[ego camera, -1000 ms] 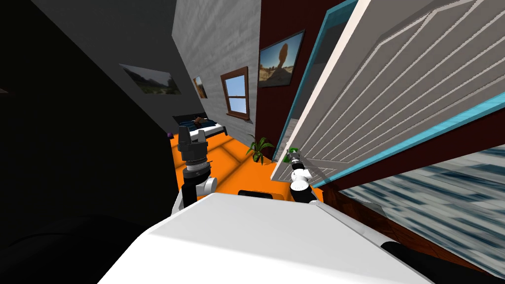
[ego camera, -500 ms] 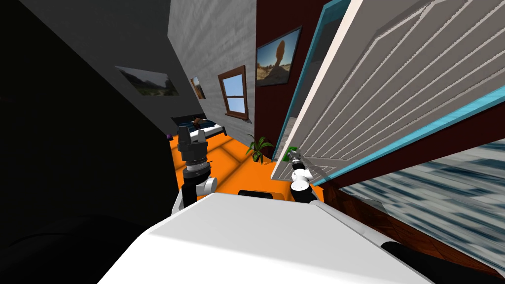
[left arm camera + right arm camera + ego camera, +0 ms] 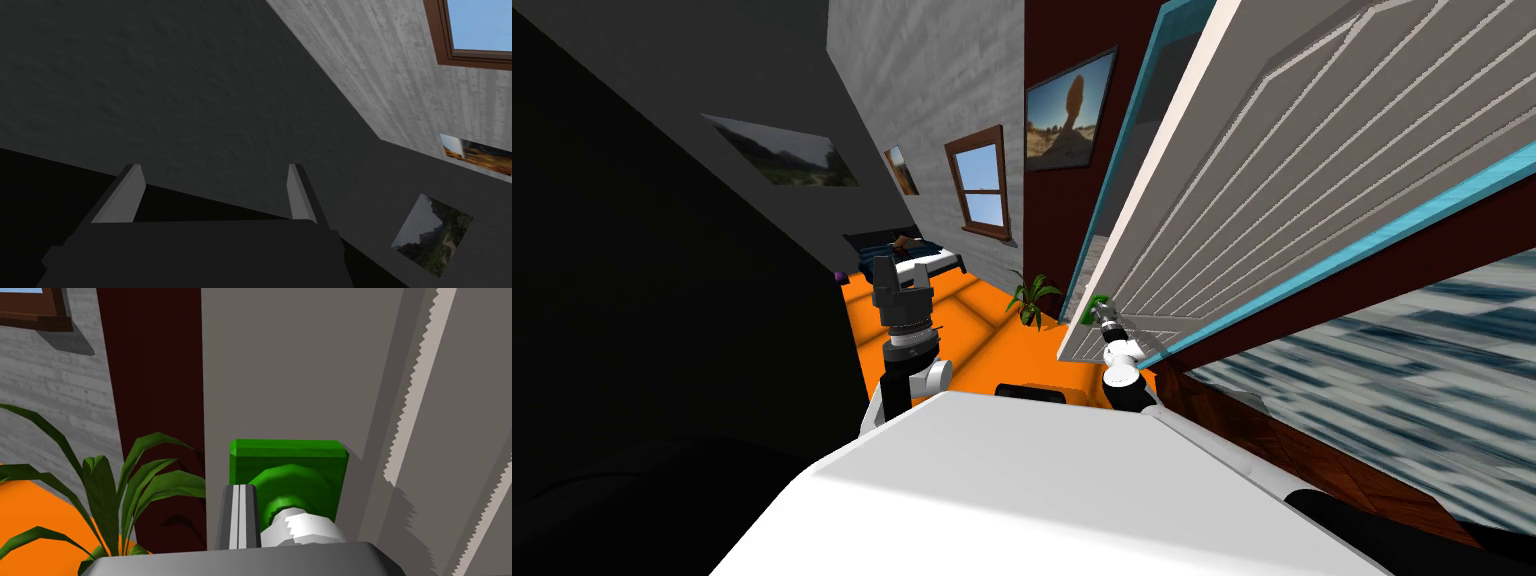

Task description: Pull the door open

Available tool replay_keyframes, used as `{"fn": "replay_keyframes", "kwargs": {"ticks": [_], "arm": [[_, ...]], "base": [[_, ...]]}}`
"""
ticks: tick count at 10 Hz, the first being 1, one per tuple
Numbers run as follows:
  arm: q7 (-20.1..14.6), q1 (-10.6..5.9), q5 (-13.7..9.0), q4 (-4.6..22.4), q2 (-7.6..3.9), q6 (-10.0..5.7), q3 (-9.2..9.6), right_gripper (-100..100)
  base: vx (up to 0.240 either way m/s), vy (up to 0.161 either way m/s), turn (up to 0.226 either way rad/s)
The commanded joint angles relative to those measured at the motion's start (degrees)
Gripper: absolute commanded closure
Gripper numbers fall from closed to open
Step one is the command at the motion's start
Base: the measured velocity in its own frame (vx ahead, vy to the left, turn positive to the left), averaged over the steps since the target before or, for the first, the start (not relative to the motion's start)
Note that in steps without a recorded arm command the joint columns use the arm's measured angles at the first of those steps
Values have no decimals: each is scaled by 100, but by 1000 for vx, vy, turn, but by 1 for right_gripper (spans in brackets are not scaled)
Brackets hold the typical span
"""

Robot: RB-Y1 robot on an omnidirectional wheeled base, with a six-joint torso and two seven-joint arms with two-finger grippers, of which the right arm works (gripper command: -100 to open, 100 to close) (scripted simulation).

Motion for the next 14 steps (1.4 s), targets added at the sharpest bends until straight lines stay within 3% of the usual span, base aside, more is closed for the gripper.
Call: {"fn": "replay_keyframes", "kwargs": {"ticks": [1,2,5,7,10,11,12,13,14], "arm": [[-86,30,39,-32,-118,-27,36,-100],[-159,34,93,6,-101,16,127,-100],[-159,34,93,6,-101,16,127,-100],[-265,39,170,61,-28,76,256,-100],[-433,47,293,149,234,173,462,-100],[-446,48,302,156,268,180,478,-100],[-392,-22,277,188,273,245,496,-100],[-393,1,279,207,189,282,507,-100],[-393,1,279,207,189,282,507,-100]], "base": [[-48,-56,-119],[-71,-69,-145],[-38,-16,-22],[-40,-25,-113],[-153,-29,-158],[-240,28,-48],[-117,33,28],[50,-8,11],[123,-53,-28]]}}
